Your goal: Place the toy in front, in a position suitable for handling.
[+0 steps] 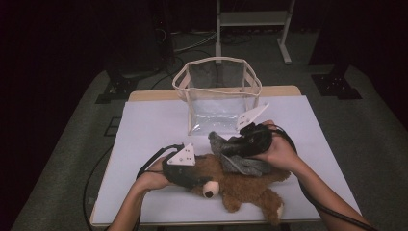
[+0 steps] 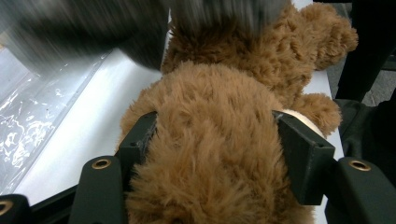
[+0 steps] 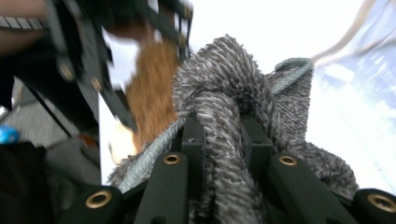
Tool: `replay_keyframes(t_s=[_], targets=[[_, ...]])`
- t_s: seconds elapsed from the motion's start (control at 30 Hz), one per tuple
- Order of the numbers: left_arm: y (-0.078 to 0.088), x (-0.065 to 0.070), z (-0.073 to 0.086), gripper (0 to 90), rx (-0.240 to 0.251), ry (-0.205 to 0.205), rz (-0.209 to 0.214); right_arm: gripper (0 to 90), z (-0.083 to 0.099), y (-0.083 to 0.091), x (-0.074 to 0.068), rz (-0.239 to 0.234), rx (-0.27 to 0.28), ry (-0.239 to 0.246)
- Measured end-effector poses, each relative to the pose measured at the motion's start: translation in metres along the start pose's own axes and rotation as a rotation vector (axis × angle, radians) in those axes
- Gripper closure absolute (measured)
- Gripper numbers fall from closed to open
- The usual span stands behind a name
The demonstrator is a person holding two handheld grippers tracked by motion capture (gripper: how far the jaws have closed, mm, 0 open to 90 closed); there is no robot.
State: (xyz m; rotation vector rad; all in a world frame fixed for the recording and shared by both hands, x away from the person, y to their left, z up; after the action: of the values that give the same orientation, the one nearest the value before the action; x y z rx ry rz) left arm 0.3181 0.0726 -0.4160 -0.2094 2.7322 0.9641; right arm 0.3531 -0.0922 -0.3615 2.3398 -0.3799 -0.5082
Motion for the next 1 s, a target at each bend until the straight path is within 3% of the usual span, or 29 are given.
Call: replay_keyframes(t_s=[0.03, 0.07, 0.1, 0.2, 0.27, 0.3, 0.33, 0.37, 0.4, 0.57, 0.77, 1.0], targets=[[0.0, 0.0, 0.0, 37.3, 0.0, 0.0, 0.0, 75.0, 0.0, 0.0, 0.0, 0.0, 0.0, 0.0], [0.0, 0.0, 0.002, 37.0, 0.014, 0.015, 0.0, 75.2, 0.013, -0.01, 0.004, 0.016, -0.034, -0.006], [0.001, -0.001, 0.002, 36.4, 0.016, 0.017, 0.001, 75.3, 0.017, -0.01, 0.005, 0.014, -0.032, -0.021], [0.002, -0.004, 0.002, 27.4, 0.022, 0.033, -0.02, 75.6, 0.032, -0.003, 0.01, -0.001, 0.018, -0.071], [0.004, -0.007, 0.003, 16.0, 0.022, 0.05, -0.036, 75.6, 0.041, 0.003, 0.013, -0.005, 0.05, -0.094], [0.007, -0.011, 0.005, 15.2, 0.038, 0.094, -0.041, 75.6, 0.044, 0.005, 0.014, -0.009, 0.06, -0.097], [0.009, -0.012, 0.007, 15.2, 0.046, 0.11, -0.039, 75.6, 0.046, 0.007, 0.015, -0.012, 0.068, -0.107], [0.009, -0.012, 0.007, 16.4, 0.046, 0.11, -0.039, 75.6, 0.047, 0.009, 0.016, -0.013, 0.074, -0.111], [0.011, -0.009, 0.01, 23.3, 0.059, 0.113, -0.015, 75.6, 0.047, 0.011, 0.016, -0.015, 0.071, -0.117], [0.007, -0.009, 0.016, 38.9, 0.064, 0.107, -0.017, 75.5, 0.031, 0.007, 0.01, -0.017, 0.049, -0.085], [0.006, -0.008, 0.014, 40.8, 0.075, 0.081, -0.015, 75.6, -0.002, -0.015, -0.002, -0.048, 0.017, -0.001], [0.007, -0.007, 0.016, 40.4, 0.077, 0.077, -0.009, 75.4, -0.022, -0.044, -0.021, -0.109, -0.015, 0.024]])
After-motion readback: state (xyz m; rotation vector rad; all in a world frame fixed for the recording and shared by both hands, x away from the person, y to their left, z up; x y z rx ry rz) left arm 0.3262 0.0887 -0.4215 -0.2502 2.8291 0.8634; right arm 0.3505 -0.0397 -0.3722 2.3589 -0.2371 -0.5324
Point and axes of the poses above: each handheld gripper's, and its own axes: y roughly backward along the jaws, z roughly out of its underside, x roughly to its right, the point moved 6 cm from there along -y, roughly forward along the jaws, and after that the axes turned 12 degrees about -y, right-handed, at the moved point
